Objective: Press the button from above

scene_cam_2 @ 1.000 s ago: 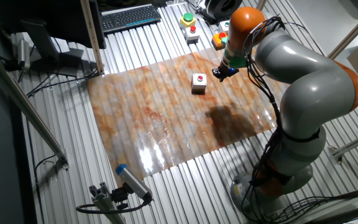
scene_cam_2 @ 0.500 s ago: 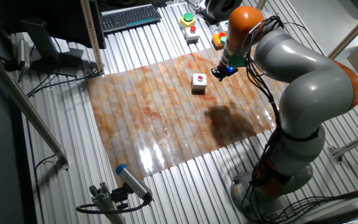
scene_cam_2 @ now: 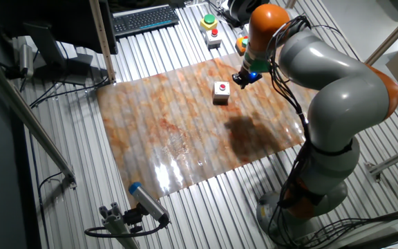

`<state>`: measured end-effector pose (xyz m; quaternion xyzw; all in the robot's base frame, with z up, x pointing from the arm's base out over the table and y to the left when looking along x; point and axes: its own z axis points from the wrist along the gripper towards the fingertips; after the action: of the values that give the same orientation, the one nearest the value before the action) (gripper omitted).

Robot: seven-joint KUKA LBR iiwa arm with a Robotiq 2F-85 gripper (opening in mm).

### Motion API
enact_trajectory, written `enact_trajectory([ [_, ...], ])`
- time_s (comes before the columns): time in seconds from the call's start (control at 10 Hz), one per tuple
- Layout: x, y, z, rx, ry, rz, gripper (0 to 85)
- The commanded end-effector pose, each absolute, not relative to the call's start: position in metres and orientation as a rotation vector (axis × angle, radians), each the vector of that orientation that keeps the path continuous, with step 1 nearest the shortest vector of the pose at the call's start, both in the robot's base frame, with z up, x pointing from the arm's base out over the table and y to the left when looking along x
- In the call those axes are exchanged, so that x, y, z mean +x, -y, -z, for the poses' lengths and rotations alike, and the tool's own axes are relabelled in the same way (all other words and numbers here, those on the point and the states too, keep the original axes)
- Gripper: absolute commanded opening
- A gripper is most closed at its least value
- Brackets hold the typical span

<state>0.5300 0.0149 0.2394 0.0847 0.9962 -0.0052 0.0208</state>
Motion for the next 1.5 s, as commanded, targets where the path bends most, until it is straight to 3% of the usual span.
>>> enact_trajectory([
  [0.0, 0.532, -0.015, -0.239, 0.263, -3.089, 0.017, 0.0],
  [0.8, 0.557, -0.028, -0.254, 0.304, -3.118, 0.030, 0.0],
  [1.4, 0.575, -0.036, -0.240, 0.332, -3.112, 0.035, 0.0],
])
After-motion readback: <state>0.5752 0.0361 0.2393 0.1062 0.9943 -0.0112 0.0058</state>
